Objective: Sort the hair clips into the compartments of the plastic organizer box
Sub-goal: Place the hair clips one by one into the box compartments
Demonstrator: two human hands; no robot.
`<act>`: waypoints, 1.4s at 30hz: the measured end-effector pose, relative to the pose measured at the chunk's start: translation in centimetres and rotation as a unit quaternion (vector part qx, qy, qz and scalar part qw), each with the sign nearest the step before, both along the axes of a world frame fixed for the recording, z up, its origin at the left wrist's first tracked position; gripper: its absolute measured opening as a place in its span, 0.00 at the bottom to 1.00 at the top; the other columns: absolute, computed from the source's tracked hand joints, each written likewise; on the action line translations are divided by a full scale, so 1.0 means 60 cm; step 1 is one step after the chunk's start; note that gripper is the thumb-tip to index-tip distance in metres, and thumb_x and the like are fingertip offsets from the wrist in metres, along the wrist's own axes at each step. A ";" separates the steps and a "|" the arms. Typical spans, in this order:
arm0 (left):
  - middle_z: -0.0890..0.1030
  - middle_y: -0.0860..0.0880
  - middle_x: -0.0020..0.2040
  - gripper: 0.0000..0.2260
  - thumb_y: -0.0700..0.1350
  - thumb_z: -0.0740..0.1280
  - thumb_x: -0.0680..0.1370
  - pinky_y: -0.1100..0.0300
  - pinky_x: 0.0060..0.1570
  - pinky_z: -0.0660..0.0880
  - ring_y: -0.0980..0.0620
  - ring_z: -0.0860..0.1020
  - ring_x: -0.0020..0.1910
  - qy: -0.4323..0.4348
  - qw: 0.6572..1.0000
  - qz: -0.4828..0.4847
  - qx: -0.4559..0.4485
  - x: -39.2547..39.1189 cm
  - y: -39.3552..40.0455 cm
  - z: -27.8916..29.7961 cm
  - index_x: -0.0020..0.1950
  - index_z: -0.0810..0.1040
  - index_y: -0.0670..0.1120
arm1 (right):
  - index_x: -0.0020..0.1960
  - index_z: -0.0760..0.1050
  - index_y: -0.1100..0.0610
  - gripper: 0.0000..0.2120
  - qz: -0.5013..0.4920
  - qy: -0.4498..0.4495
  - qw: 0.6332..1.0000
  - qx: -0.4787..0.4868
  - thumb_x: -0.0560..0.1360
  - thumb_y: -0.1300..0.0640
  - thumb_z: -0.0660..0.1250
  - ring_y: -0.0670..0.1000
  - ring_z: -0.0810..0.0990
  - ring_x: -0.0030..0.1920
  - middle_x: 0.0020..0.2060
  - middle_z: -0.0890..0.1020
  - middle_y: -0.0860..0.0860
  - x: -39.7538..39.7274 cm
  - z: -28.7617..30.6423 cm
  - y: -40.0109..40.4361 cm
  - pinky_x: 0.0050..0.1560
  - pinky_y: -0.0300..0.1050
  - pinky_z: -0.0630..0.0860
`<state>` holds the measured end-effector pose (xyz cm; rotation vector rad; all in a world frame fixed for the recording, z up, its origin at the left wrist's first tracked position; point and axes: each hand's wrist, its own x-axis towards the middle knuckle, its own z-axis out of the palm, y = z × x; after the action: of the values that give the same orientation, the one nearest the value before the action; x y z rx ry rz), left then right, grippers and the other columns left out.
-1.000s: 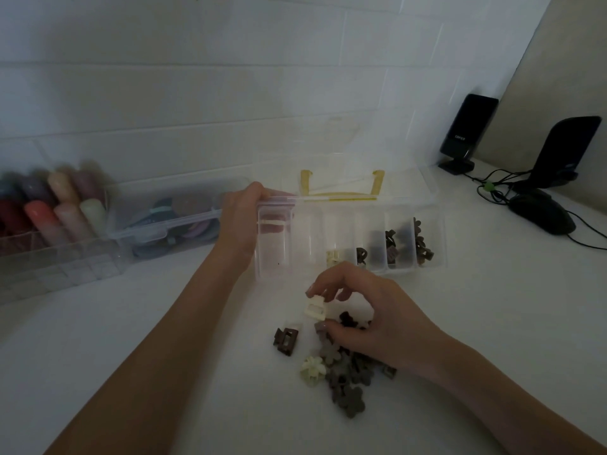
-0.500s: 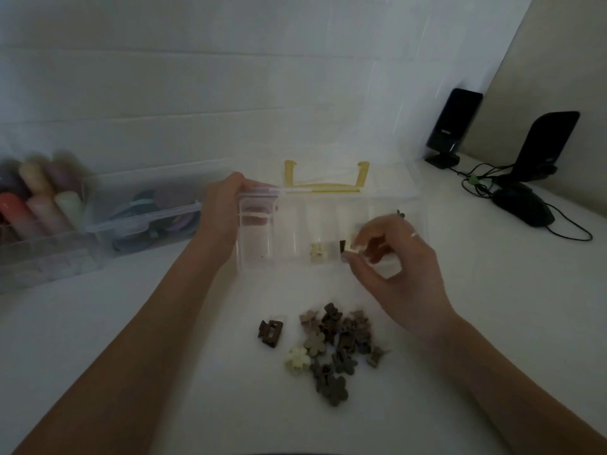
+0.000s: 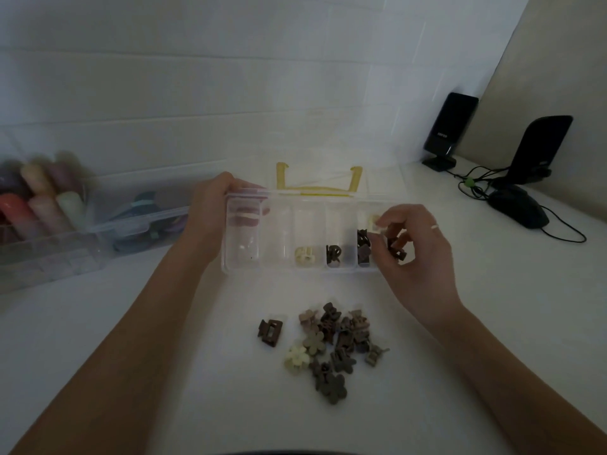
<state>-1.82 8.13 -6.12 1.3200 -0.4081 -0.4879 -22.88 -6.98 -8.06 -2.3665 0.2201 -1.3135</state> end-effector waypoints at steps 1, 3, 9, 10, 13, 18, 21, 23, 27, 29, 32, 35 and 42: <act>0.81 0.46 0.27 0.15 0.41 0.53 0.73 0.67 0.25 0.71 0.52 0.78 0.25 -0.001 1.000 0.002 0.000 0.000 0.000 0.000 0.39 0.79 0.40 | 0.49 0.71 0.53 0.13 -0.004 0.006 1.000 -0.020 0.71 0.68 0.68 0.45 0.75 0.43 0.47 0.74 0.45 0.002 -0.003 -0.002 0.42 0.45 0.75; 0.81 0.47 0.27 0.15 0.41 0.53 0.73 0.67 0.25 0.71 0.52 0.78 0.25 -0.001 1.000 0.007 -0.001 -0.002 0.000 0.002 0.39 0.79 0.39 | 0.50 0.73 0.55 0.14 -0.026 0.016 0.998 -0.059 0.70 0.70 0.68 0.49 0.74 0.50 0.50 0.76 0.50 0.006 -0.009 -0.006 0.50 0.44 0.73; 0.81 0.46 0.27 0.15 0.41 0.53 0.73 0.66 0.25 0.72 0.52 0.78 0.25 -0.004 1.000 0.000 -0.001 -0.002 0.002 0.002 0.39 0.78 0.39 | 0.35 0.79 0.56 0.11 -0.064 0.027 0.992 -0.101 0.67 0.66 0.59 0.50 0.71 0.53 0.54 0.78 0.55 0.002 -0.008 -0.016 0.49 0.52 0.70; 0.81 0.47 0.27 0.15 0.41 0.53 0.73 0.66 0.26 0.72 0.52 0.78 0.25 -0.004 1.000 0.001 -0.001 -0.003 0.002 0.002 0.39 0.78 0.40 | 0.31 0.79 0.55 0.12 -0.062 0.040 0.991 -0.114 0.66 0.64 0.59 0.51 0.71 0.53 0.53 0.79 0.54 0.001 -0.008 -0.018 0.49 0.51 0.68; 0.81 0.47 0.27 0.15 0.41 0.53 0.73 0.66 0.26 0.72 0.52 0.78 0.25 0.001 1.000 0.005 -0.001 -0.005 0.001 0.003 0.38 0.78 0.40 | 0.30 0.80 0.52 0.14 -0.081 0.102 0.981 -0.145 0.64 0.60 0.57 0.52 0.69 0.57 0.56 0.80 0.52 0.002 -0.008 -0.019 0.52 0.46 0.61; 0.81 0.46 0.28 0.15 0.42 0.53 0.73 0.64 0.28 0.73 0.51 0.79 0.27 -0.003 1.000 0.002 0.005 0.001 0.000 0.000 0.40 0.79 0.39 | 0.46 0.83 0.53 0.19 -0.133 0.093 0.975 -0.154 0.66 0.62 0.56 0.54 0.70 0.57 0.57 0.79 0.52 0.002 -0.008 -0.018 0.51 0.46 0.62; 0.81 0.46 0.27 0.16 0.41 0.52 0.74 0.65 0.26 0.73 0.51 0.78 0.26 -0.003 1.000 0.003 0.005 0.000 -0.002 -0.001 0.37 0.79 0.41 | 0.49 0.83 0.53 0.19 -0.155 0.086 0.974 -0.142 0.68 0.61 0.55 0.55 0.70 0.54 0.57 0.78 0.54 0.002 -0.006 -0.015 0.50 0.48 0.65; 0.81 0.46 0.27 0.20 0.41 0.52 0.74 0.65 0.26 0.73 0.51 0.79 0.27 0.001 1.000 0.002 0.001 0.000 -0.002 0.000 0.32 0.81 0.42 | 0.49 0.83 0.52 0.19 -0.161 0.095 0.972 -0.141 0.68 0.60 0.55 0.54 0.69 0.53 0.56 0.77 0.54 0.002 -0.005 -0.018 0.49 0.48 0.65; 0.81 0.46 0.26 0.20 0.41 0.52 0.74 0.66 0.27 0.73 0.51 0.78 0.26 0.000 1.000 -0.002 0.001 -0.002 -0.002 0.001 0.32 0.81 0.42 | 0.46 0.84 0.51 0.19 -0.149 0.094 0.974 -0.143 0.67 0.61 0.56 0.54 0.69 0.52 0.55 0.78 0.54 -0.001 -0.005 -0.024 0.49 0.46 0.64; 0.80 0.45 0.26 0.21 0.41 0.52 0.74 0.66 0.26 0.72 0.51 0.78 0.25 0.001 1.000 -0.002 -0.003 -0.003 -0.002 0.001 0.30 0.81 0.42 | 0.39 0.84 0.50 0.18 -0.131 0.086 0.977 -0.146 0.66 0.62 0.56 0.54 0.70 0.50 0.51 0.78 0.53 -0.001 -0.005 -0.023 0.46 0.47 0.65; 0.81 0.46 0.27 0.20 0.41 0.52 0.74 0.66 0.27 0.73 0.51 0.78 0.26 -0.005 1.000 0.001 0.004 -0.002 -0.002 0.001 0.33 0.81 0.42 | 0.32 0.82 0.52 0.18 -0.109 0.084 0.978 -0.156 0.68 0.61 0.55 0.52 0.69 0.47 0.47 0.79 0.53 0.001 -0.008 -0.022 0.44 0.48 0.68; 0.81 0.47 0.26 0.23 0.42 0.51 0.74 0.66 0.27 0.73 0.52 0.78 0.26 -0.001 1.000 -0.007 0.008 -0.003 -0.001 0.003 0.28 0.82 0.43 | 0.33 0.82 0.53 0.17 -0.076 0.033 0.984 -0.156 0.66 0.64 0.56 0.54 0.72 0.43 0.43 0.79 0.54 -0.001 -0.001 -0.017 0.42 0.49 0.69; 0.81 0.46 0.27 0.18 0.41 0.52 0.73 0.66 0.27 0.73 0.51 0.78 0.27 -0.009 1.000 0.012 0.006 -0.008 -0.004 0.002 0.34 0.80 0.41 | 0.46 0.84 0.58 0.14 0.161 0.062 0.974 -0.144 0.68 0.67 0.63 0.51 0.77 0.42 0.41 0.80 0.53 -0.008 0.009 0.066 0.43 0.49 0.74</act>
<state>-2.31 7.90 -6.00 1.3399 -0.4050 -0.4585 -23.33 -3.02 -7.51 -2.5859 -0.3298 -1.1024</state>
